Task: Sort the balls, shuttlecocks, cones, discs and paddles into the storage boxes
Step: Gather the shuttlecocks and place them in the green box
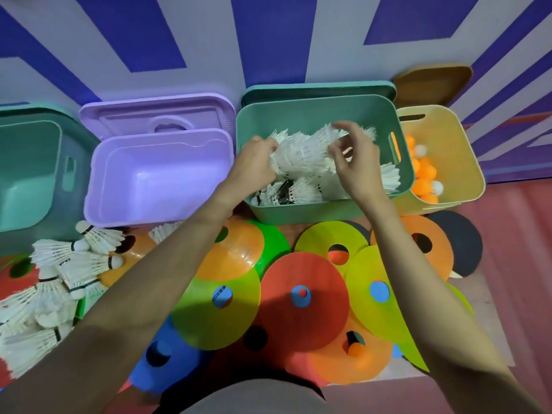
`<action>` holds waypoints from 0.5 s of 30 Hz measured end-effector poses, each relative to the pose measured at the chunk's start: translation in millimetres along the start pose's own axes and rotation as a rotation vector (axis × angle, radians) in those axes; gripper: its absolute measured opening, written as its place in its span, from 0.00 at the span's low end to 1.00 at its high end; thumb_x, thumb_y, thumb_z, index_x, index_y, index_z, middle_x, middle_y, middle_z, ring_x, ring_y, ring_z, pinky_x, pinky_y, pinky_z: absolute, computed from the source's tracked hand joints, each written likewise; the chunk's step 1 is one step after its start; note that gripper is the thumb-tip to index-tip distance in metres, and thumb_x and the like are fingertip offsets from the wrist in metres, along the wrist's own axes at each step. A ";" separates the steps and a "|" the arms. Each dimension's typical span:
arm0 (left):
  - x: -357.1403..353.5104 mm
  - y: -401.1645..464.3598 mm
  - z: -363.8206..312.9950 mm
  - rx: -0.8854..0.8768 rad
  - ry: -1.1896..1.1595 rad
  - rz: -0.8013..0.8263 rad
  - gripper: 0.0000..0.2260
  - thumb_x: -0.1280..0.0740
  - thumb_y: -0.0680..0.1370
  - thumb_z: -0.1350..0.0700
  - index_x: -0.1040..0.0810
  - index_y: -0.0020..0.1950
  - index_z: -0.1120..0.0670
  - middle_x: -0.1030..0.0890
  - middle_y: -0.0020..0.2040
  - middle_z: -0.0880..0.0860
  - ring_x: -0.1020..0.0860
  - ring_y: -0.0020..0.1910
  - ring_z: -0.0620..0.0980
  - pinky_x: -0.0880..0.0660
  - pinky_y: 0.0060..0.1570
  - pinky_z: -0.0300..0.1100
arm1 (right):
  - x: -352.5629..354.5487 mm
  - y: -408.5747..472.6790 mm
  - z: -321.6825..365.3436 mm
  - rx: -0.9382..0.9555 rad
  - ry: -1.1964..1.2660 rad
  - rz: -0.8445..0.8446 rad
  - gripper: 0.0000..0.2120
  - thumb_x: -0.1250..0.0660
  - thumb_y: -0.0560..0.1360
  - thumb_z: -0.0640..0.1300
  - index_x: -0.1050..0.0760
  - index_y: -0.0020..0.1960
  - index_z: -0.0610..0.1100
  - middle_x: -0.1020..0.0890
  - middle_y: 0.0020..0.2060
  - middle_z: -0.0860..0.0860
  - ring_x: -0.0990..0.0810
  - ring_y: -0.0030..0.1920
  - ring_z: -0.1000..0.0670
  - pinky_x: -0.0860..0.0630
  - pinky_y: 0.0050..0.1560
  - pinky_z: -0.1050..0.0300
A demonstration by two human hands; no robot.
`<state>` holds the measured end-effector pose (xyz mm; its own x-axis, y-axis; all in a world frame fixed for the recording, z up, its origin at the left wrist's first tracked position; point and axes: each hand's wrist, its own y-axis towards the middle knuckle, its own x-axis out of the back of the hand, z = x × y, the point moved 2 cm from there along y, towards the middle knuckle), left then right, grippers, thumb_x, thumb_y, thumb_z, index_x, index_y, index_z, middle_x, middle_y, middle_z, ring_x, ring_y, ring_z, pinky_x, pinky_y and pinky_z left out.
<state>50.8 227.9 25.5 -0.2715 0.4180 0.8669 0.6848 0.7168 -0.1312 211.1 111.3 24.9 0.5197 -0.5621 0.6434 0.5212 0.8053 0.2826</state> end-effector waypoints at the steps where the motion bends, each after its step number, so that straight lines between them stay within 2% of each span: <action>1: -2.2 3.3 1.1 0.012 0.011 0.034 0.18 0.34 0.72 0.68 0.25 0.62 0.62 0.26 0.58 0.63 0.27 0.57 0.60 0.32 0.51 0.44 | -4.0 3.3 -3.1 0.009 -0.014 0.025 0.14 0.36 0.76 0.40 0.26 0.61 0.43 0.21 0.40 0.48 0.23 0.43 0.45 0.24 0.47 0.43; 5: -13.1 13.2 12.0 0.075 0.091 0.145 0.19 0.37 0.70 0.71 0.27 0.60 0.62 0.29 0.58 0.62 0.27 0.54 0.61 0.29 0.49 0.48 | -21.5 9.7 -8.7 0.005 -0.051 0.122 0.13 0.36 0.75 0.37 0.25 0.59 0.41 0.21 0.38 0.46 0.23 0.42 0.43 0.25 0.45 0.47; 9: -21.0 19.3 20.2 0.064 0.133 0.199 0.17 0.38 0.70 0.72 0.28 0.59 0.64 0.28 0.57 0.63 0.27 0.55 0.63 0.27 0.54 0.55 | -30.1 13.5 -13.9 -0.047 -0.068 0.139 0.13 0.34 0.72 0.35 0.25 0.57 0.40 0.21 0.35 0.46 0.23 0.37 0.44 0.26 0.40 0.50; 13: -22.1 22.0 21.5 0.041 0.107 0.166 0.26 0.35 0.71 0.70 0.31 0.69 0.58 0.30 0.64 0.61 0.28 0.61 0.60 0.29 0.56 0.49 | -34.6 18.5 -20.8 -0.116 -0.168 0.205 0.14 0.35 0.71 0.35 0.26 0.57 0.39 0.20 0.37 0.45 0.22 0.41 0.41 0.25 0.41 0.50; 15: -20.9 20.3 20.5 0.038 0.111 0.094 0.27 0.35 0.72 0.70 0.30 0.70 0.54 0.29 0.64 0.60 0.28 0.61 0.60 0.31 0.55 0.46 | -35.2 19.6 -23.0 -0.141 -0.223 0.223 0.16 0.34 0.72 0.37 0.26 0.59 0.39 0.19 0.42 0.43 0.22 0.46 0.41 0.26 0.43 0.51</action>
<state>56.6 245.1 -5.2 -0.1296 0.4217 0.8974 0.6772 0.6987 -0.2305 218.6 142.5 -8.6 0.4789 -0.3077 0.8222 0.5080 0.8610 0.0263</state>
